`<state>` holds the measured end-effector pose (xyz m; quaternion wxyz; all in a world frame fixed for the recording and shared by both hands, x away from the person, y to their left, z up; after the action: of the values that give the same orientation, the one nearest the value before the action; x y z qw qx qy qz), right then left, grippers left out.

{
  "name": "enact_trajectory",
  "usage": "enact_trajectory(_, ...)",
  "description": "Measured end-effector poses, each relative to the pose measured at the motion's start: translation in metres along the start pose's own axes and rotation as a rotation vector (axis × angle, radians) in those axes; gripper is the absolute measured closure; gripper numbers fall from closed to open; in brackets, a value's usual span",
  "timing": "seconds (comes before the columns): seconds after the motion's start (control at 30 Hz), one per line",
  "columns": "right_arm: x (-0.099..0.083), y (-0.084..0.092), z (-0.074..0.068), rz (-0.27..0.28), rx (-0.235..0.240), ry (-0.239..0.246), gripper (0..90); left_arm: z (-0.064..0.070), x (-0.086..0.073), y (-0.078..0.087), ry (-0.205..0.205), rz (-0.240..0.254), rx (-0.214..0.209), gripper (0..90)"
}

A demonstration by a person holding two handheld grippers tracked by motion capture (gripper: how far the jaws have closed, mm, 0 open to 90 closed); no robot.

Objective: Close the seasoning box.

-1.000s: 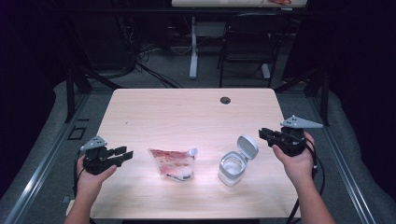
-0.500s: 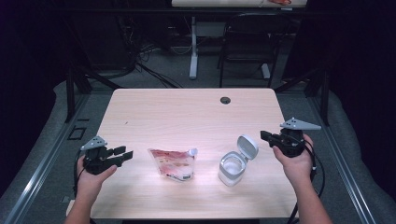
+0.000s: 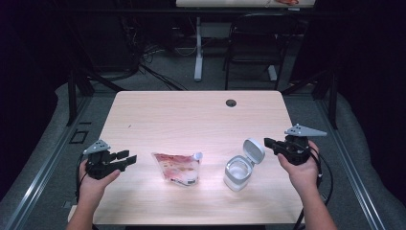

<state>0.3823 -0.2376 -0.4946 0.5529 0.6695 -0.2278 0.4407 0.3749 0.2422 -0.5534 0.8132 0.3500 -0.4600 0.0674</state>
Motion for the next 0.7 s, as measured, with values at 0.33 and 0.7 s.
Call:
enact_trajectory(0.33,0.000,0.000,-0.010,0.009,0.023,0.005,90.0,0.000,0.000,0.000,-0.003,-0.002,0.003,53.5)
enact_trajectory(0.7,0.003,0.002,-0.022,0.021,0.039,0.027,90.0,-0.001,0.000,-0.001,-0.002,0.001,0.007,53.3)
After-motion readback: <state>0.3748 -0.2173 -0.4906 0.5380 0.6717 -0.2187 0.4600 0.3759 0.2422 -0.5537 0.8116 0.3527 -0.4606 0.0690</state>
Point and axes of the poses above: each handheld gripper's, and its own axes: y roughly backward along the jaws, x roughly out of its top, z roughly to its right, the point moved 8 cm from there along -y, roughly forward along the jaws, and after that the axes turned 13 degrees about -x, right-handed, at the moved point
